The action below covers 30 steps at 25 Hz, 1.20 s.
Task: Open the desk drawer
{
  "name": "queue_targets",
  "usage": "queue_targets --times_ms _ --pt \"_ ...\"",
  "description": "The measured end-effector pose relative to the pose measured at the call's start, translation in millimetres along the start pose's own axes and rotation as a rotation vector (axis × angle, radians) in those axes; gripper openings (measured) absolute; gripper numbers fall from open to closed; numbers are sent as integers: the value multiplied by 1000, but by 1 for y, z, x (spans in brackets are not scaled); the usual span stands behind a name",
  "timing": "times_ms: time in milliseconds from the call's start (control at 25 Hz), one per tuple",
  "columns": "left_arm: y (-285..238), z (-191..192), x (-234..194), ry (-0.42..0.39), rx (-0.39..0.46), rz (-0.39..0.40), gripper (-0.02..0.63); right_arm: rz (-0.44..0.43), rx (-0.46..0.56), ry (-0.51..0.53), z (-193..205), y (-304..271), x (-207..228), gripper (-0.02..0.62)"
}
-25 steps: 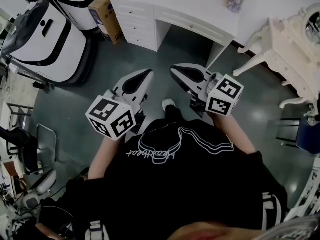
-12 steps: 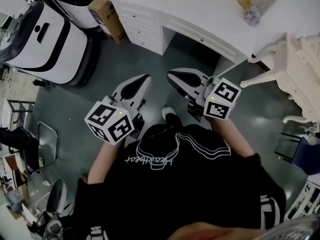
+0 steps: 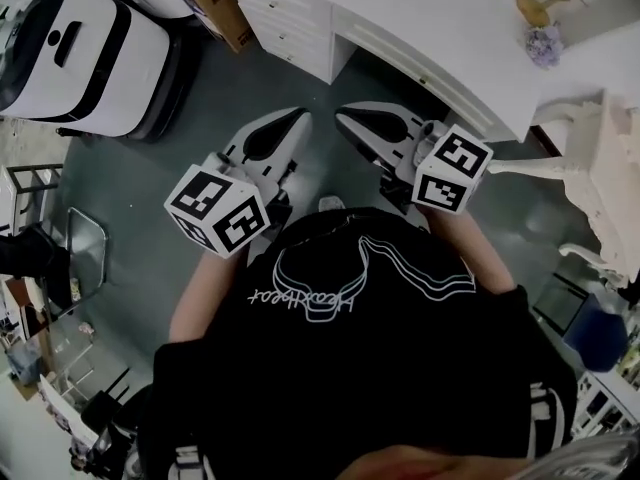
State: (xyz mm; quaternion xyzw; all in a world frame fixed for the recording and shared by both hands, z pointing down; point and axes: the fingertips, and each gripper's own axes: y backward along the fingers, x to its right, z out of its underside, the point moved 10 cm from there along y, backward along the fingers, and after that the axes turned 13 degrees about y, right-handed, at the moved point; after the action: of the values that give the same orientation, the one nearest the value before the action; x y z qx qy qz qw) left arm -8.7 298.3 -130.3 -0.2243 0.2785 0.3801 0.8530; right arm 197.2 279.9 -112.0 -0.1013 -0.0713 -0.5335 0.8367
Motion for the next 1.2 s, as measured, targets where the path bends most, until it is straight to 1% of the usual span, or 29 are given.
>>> queue_targets --times_ms 160,320,520,720,840,1040,1200 --pt "-16 1 -21 27 17 -5 3 1 -26 -10 11 -9 21 6" --pt "-26 8 -43 46 11 -23 3 6 -47 -59 28 -19 36 6" --pt "-45 16 -82 74 -7 -50 3 22 -88 -124 53 -33 59 6" --pt "-69 24 -132 76 -49 -77 3 56 -115 -194 83 -58 95 6" --pt "-81 32 -165 79 -56 -98 3 61 -131 -221 108 -75 117 6" --pt "-100 50 -233 110 -64 -122 3 75 -155 -236 154 -104 152 6" --pt "-118 63 -285 145 -74 -144 3 95 -201 -286 193 -120 176 6"
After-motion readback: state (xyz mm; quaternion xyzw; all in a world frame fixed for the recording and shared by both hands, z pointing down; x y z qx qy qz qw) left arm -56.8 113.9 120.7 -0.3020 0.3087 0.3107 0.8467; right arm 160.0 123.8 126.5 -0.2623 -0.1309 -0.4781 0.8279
